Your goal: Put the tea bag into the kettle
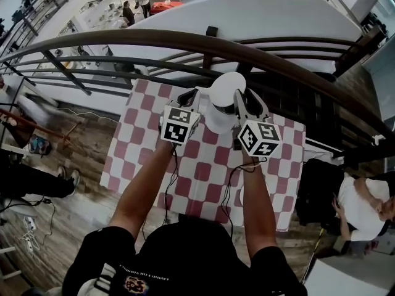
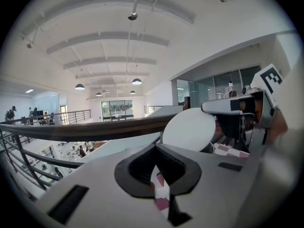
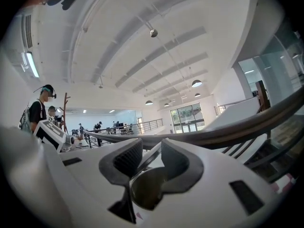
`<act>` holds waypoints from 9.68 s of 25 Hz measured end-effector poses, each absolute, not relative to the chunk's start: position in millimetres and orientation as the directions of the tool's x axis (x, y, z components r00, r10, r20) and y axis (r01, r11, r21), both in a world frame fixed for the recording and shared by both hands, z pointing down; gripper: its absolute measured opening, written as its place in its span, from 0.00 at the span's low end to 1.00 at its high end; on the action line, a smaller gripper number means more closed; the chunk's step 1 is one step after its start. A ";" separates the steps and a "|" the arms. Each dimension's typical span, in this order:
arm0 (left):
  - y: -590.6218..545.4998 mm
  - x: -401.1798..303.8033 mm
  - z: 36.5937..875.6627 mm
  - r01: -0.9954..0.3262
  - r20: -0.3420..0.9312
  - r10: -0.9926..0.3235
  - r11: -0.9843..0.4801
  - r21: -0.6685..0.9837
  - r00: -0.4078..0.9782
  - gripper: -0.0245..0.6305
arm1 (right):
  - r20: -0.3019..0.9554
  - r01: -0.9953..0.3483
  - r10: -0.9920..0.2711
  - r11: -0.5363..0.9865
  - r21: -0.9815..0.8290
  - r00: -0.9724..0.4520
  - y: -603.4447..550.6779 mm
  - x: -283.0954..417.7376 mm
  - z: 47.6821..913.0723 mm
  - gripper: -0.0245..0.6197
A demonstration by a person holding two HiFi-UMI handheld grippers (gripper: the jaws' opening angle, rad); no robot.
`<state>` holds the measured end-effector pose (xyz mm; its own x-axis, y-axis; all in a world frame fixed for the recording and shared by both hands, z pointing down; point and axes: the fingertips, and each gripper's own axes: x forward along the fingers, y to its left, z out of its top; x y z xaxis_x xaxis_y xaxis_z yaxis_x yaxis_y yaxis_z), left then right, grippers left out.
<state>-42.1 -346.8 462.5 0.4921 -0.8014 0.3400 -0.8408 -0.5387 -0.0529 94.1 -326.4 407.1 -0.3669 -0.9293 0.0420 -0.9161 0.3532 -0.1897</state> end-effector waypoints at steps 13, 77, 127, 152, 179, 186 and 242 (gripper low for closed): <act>-322.5 -54.7 466.9 -0.857 0.329 -0.814 -0.515 -0.026 0.479 0.04 | -0.002 -0.878 -0.883 0.466 -0.112 -0.469 -311.9 55.6 382.5 0.23; -293.8 -28.4 467.0 -0.824 0.339 -0.780 -0.567 -0.027 0.526 0.04 | 0.128 -0.923 -0.917 0.360 -0.138 -0.377 -267.7 92.4 439.9 0.23; -118.2 220.2 608.1 -0.403 0.562 -0.309 -0.914 0.047 0.767 0.04 | 0.377 -0.953 -0.922 -0.188 -0.239 0.087 -30.3 295.9 593.7 0.23; -56.0 210.0 696.3 -0.358 0.707 -0.177 -0.926 0.115 0.685 0.04 | 0.558 -0.943 -0.829 -0.162 -0.292 -0.031 8.9 240.8 689.9 0.23; -38.1 204.4 721.5 -0.359 0.751 -0.131 -0.921 0.149 0.648 0.04 | 0.637 -0.970 -0.764 -0.066 -0.232 -0.101 16.0 214.7 720.0 0.23; -38.8 199.1 723.3 -0.368 0.757 -0.132 -0.917 0.152 0.640 0.04 | 0.668 -0.981 -0.738 -0.042 -0.190 -0.098 10.1 211.8 724.7 0.23; -151.7 29.3 665.1 -0.702 0.680 -0.467 -0.705 0.100 0.565 0.04 | 0.614 -0.972 -0.759 0.226 -0.059 -0.214 -113.3 123.3 668.3 0.06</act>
